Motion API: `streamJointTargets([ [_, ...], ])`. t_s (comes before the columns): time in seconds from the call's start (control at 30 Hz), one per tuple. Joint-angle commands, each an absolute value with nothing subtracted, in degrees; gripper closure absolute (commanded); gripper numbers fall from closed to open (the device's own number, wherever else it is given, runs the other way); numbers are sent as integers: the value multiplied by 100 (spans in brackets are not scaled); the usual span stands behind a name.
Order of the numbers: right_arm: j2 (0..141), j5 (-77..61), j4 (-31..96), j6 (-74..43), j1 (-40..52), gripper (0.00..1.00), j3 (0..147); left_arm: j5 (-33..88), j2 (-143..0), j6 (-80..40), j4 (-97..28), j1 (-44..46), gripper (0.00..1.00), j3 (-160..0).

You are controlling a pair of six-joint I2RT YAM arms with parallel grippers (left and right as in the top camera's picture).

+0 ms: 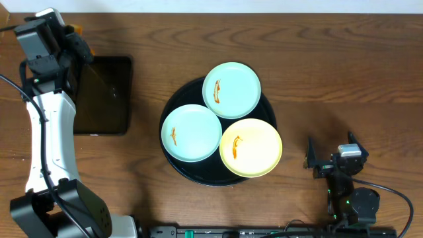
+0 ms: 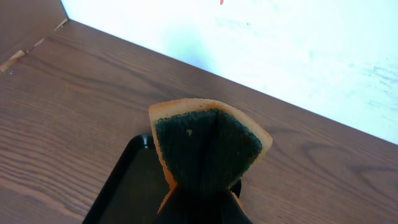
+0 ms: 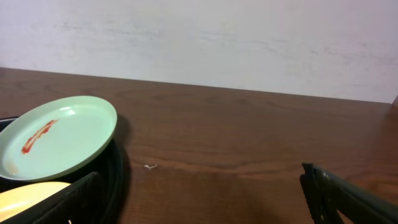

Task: Clean dirty plates on tray and stack at the side
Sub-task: 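Lift the sponge with the left gripper above the black tray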

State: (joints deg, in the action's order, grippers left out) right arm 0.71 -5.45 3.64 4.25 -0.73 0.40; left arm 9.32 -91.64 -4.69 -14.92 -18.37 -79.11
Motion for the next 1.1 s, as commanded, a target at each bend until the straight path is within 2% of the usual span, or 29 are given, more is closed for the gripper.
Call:
streamJointTargets([
  [0.0, 49, -517, 388, 480, -119, 1, 34, 1031, -9111, -495, -1376, -1863, 93, -8047],
  [1.07, 49, -517, 388, 480, -119, 1, 34, 1114, -8458, -493, -1601, -1863, 92, -8047],
])
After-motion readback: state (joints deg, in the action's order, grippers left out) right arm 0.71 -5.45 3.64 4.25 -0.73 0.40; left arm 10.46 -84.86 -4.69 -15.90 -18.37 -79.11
